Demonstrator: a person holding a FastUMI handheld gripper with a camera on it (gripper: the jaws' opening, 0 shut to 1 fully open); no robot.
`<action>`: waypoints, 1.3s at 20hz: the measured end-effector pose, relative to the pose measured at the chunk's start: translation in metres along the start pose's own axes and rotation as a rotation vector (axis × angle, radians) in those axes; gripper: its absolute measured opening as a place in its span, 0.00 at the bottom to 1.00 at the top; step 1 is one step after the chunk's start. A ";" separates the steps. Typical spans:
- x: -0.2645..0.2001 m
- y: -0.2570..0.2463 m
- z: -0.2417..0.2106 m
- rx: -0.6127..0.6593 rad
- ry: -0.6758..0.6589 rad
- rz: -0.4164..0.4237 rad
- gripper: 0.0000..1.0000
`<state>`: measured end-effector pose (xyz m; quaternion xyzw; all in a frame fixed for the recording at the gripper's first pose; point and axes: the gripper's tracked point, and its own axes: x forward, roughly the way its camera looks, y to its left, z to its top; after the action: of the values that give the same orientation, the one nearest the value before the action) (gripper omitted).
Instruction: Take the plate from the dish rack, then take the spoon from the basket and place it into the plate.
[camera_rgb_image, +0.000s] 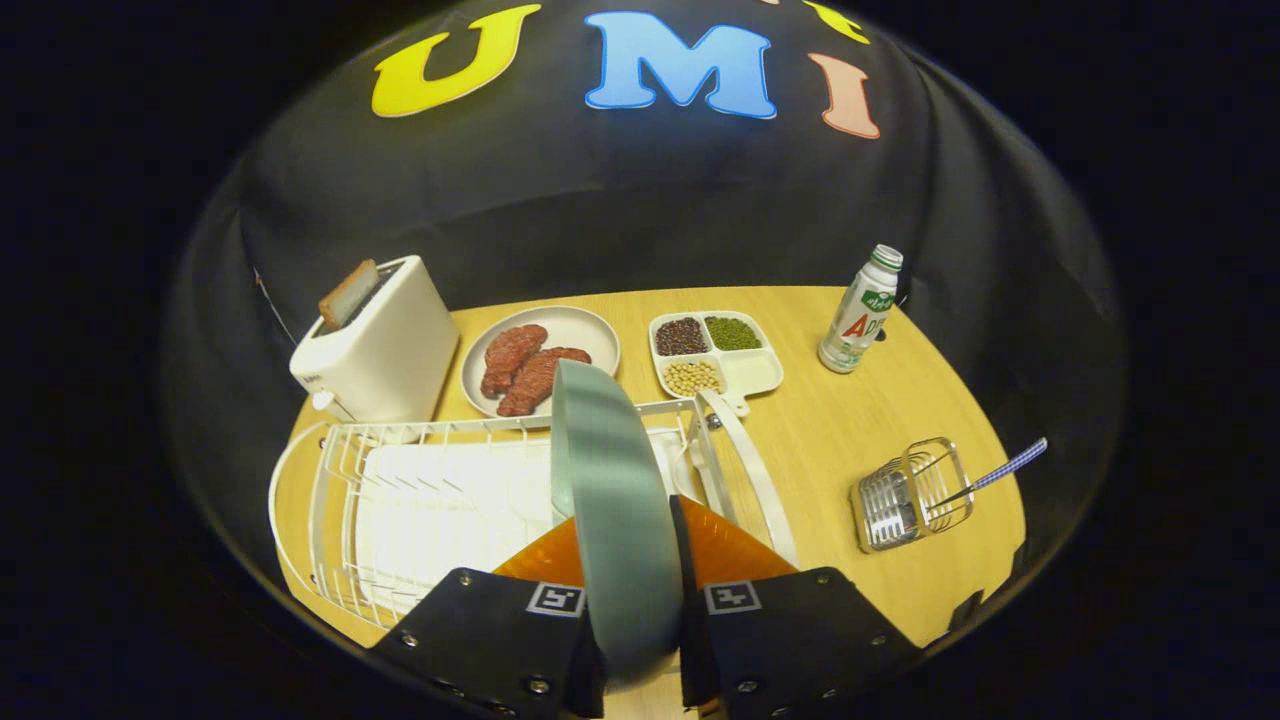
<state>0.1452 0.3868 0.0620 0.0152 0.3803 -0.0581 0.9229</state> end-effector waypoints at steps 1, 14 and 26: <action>0.006 0.000 0.000 -0.005 0.004 -0.012 0.28; -0.053 0.023 0.029 -0.371 -0.116 -0.301 0.28; -0.170 -0.022 -0.030 -0.317 -0.170 -0.277 0.28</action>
<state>0.0019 0.3839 0.1602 -0.1873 0.3041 -0.1247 0.9257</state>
